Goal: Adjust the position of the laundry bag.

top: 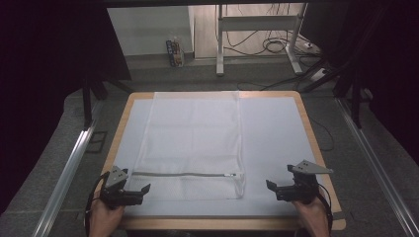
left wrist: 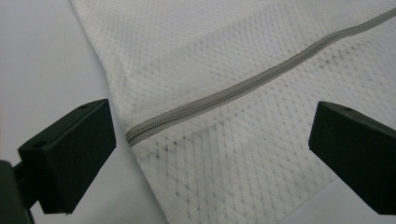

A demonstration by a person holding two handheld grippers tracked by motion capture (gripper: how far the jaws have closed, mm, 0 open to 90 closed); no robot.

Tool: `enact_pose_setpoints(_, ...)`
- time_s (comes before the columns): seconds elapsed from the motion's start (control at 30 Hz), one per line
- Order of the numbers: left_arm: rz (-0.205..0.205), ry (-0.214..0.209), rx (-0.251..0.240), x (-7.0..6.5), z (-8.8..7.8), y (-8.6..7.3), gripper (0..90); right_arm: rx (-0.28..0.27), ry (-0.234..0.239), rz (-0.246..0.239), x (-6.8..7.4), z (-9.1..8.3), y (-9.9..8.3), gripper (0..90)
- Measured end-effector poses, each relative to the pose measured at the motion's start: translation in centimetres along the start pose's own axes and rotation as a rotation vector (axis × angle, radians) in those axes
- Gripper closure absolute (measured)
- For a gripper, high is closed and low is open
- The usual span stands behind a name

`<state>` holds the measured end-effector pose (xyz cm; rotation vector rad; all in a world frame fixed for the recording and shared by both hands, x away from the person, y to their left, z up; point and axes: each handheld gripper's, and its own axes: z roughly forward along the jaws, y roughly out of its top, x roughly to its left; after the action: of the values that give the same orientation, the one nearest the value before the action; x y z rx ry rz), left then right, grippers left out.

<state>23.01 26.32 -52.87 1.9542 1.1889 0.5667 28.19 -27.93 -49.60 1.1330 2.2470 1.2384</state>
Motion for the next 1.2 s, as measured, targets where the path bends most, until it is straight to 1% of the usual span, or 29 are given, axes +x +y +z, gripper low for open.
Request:
enact_pose_setpoints(0.1,-0.008,-0.015,-0.010,0.1,0.1,0.0,1.0,0.006,-0.004,-0.009,0.0,0.2,0.0,0.0)
enact_pose_setpoints(0.17,0.000,-0.001,0.001,0.0,0.2,0.0,1.1,0.001,0.007,-0.010,0.0,0.2,0.1,0.0)
enact_pose_setpoints(0.27,-0.001,-0.007,0.014,0.0,0.3,0.0,1.1,0.004,0.007,-0.026,0.1,0.2,0.1,0.0)
enact_pose_setpoints(0.37,0.001,-0.003,0.020,0.0,0.5,0.0,1.1,0.012,0.009,-0.036,0.3,0.4,0.2,0.0)
enact_pose_setpoints(0.47,-0.007,-0.009,0.025,0.1,0.5,-0.1,1.1,0.019,0.012,-0.045,0.4,0.5,0.2,0.0)
enact_pose_setpoints(0.53,-0.025,-0.020,0.028,0.3,0.6,-0.1,1.2,0.021,0.012,-0.053,0.6,0.6,0.2,0.0)
enact_pose_setpoints(0.63,-0.036,-0.019,0.032,0.4,0.6,-0.2,1.7,0.030,0.013,-0.056,0.6,0.7,0.2,0.0)
enact_pose_setpoints(0.8,-0.034,-0.022,0.043,0.4,0.7,-0.2,2.3,0.035,0.011,-0.054,0.7,0.8,0.2,0.0)
enact_pose_setpoints(0.9,-0.029,-0.017,0.046,0.4,0.8,-0.1,2.5,0.053,0.015,-0.045,0.8,0.9,0.2,0.0)
enact_pose_setpoints(1.0,-0.040,-0.019,0.041,0.5,0.8,0.0,2.9,0.069,0.009,-0.051,0.9,1.2,0.3,0.0)
enact_pose_setpoints(1.07,-0.057,-0.030,0.035,0.6,0.8,0.1,3.2,0.076,0.004,-0.060,1.0,1.4,0.4,0.0)
enact_pose_setpoints(1.13,-0.071,-0.041,0.032,0.7,0.8,0.1,3.5,0.087,0.008,-0.054,1.0,1.7,0.5,0.0)
enact_pose_setpoints(1.2,-0.073,-0.042,0.029,0.7,0.9,0.2,3.6,0.094,0.016,-0.047,1.1,1.9,0.6,0.0)
